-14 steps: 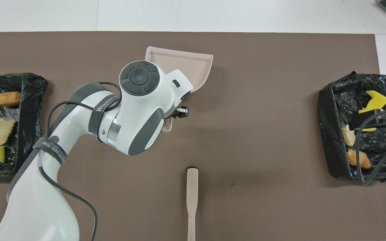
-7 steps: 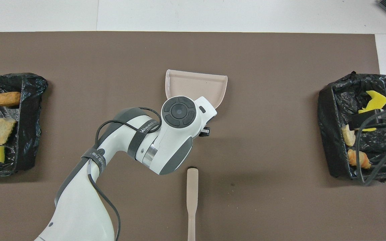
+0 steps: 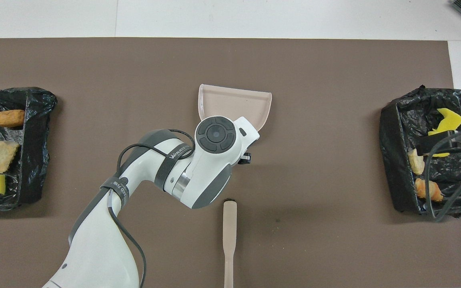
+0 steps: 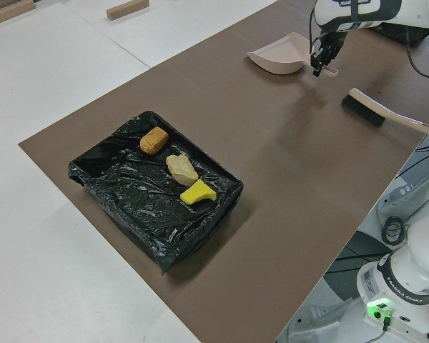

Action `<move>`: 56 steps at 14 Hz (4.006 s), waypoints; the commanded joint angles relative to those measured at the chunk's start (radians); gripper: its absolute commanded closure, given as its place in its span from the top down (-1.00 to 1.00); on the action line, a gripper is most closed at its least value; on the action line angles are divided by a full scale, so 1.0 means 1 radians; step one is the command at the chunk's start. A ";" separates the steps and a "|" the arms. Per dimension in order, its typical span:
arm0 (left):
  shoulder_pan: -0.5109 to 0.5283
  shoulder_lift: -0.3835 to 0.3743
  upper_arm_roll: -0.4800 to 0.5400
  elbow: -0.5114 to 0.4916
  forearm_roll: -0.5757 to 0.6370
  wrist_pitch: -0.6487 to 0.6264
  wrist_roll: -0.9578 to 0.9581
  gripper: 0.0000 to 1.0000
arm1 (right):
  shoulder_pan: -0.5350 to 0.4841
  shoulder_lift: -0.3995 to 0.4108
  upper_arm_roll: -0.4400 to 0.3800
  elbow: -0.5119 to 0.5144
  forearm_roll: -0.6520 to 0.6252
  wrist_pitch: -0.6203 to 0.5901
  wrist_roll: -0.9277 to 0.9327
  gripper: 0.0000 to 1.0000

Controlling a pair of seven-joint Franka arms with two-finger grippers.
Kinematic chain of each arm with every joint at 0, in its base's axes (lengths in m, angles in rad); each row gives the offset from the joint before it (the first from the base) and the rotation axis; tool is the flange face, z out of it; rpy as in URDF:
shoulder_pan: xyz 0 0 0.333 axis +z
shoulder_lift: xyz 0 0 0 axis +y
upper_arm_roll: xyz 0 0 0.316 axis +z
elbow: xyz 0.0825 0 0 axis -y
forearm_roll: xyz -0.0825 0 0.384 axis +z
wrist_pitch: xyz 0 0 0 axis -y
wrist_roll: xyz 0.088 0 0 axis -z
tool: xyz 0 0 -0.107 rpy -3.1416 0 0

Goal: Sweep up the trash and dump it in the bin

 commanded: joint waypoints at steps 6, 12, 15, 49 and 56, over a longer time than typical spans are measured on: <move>0.112 -0.135 0.025 -0.023 -0.017 -0.112 0.004 1.00 | -0.009 -0.022 0.004 -0.026 0.016 0.012 0.009 1.00; 0.267 -0.258 0.033 -0.029 -0.012 -0.257 0.095 1.00 | -0.009 -0.022 0.004 -0.026 0.016 0.012 0.009 1.00; 0.371 -0.324 0.033 -0.032 -0.012 -0.380 0.260 1.00 | -0.009 -0.022 0.004 -0.026 0.016 0.011 0.009 1.00; 0.591 -0.549 0.057 0.134 0.052 -0.686 0.538 1.00 | -0.009 -0.022 0.004 -0.026 0.016 0.011 0.009 1.00; 0.591 -0.551 0.057 0.126 0.051 -0.674 0.540 1.00 | -0.009 -0.022 0.004 -0.026 0.016 0.011 0.009 1.00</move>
